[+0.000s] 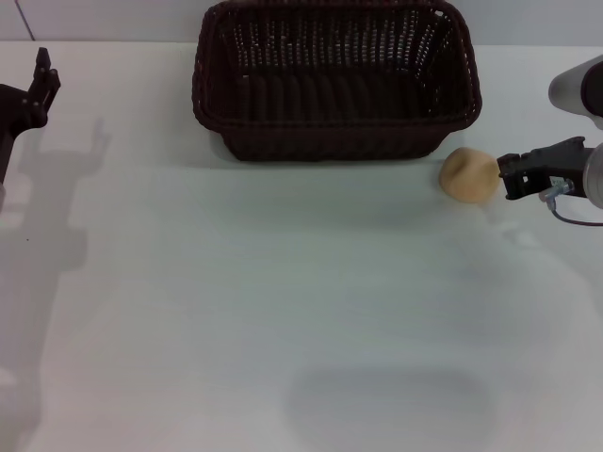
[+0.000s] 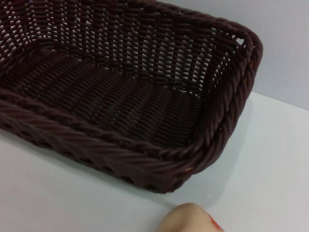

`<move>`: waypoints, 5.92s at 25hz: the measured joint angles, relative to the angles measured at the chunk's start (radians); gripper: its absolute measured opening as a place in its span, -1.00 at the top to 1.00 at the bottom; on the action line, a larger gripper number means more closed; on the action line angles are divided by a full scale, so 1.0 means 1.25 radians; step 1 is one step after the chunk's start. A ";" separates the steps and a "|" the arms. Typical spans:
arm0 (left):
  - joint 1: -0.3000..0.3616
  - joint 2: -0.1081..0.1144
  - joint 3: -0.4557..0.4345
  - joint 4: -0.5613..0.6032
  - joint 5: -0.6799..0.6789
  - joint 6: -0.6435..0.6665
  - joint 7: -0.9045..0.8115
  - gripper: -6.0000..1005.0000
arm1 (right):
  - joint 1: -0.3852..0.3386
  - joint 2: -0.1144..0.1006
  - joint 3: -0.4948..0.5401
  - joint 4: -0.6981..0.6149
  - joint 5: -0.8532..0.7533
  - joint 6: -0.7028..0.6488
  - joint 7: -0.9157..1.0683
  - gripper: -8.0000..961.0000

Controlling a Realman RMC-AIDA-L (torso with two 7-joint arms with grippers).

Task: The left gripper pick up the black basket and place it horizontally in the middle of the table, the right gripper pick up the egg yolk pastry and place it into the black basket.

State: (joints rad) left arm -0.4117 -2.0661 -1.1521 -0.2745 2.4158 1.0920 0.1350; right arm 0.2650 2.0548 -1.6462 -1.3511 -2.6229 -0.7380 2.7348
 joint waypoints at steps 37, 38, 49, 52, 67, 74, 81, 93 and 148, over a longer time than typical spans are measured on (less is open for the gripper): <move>-0.003 0.001 0.007 0.001 0.000 0.000 0.000 -0.61 | 0.049 0.000 -0.007 0.071 -0.008 0.016 0.001 -0.58; -0.003 0.001 0.007 0.001 0.000 0.000 0.000 -0.61 | 0.044 0.000 -0.009 0.063 -0.017 0.018 0.000 -0.58; -0.004 0.002 0.007 0.001 0.000 0.000 0.000 -0.61 | 0.042 0.015 -0.011 0.063 -0.031 0.010 -0.001 0.35; -0.004 0.002 0.007 0.001 0.000 0.000 0.000 -0.61 | 0.041 0.016 -0.014 0.057 -0.033 0.009 -0.001 0.61; -0.004 0.002 0.007 0.002 0.000 0.000 0.000 -0.61 | -0.007 0.019 -0.067 -0.083 -0.043 -0.019 -0.001 0.97; -0.005 0.002 0.002 0.002 -0.001 0.000 0.000 -0.61 | -0.004 0.019 -0.099 -0.169 -0.053 -0.017 -0.005 0.98; 0.000 0.002 0.001 0.002 -0.004 0.000 0.000 -0.61 | 0.023 0.019 -0.083 -0.257 -0.102 -0.008 -0.020 0.98; -0.001 0.001 0.001 0.000 -0.005 0.003 0.000 -0.61 | 0.016 0.021 -0.107 -0.319 -0.091 -0.023 -0.016 0.98; 0.021 -0.001 -0.007 0.004 -0.006 0.004 -0.030 -0.61 | -0.281 0.023 -0.391 0.430 0.224 1.499 -0.002 -0.32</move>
State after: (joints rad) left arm -0.3857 -2.0678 -1.1609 -0.2694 2.4083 1.0974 0.0973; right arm -0.0866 2.0841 -2.1349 -0.8137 -2.3425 1.1354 2.7317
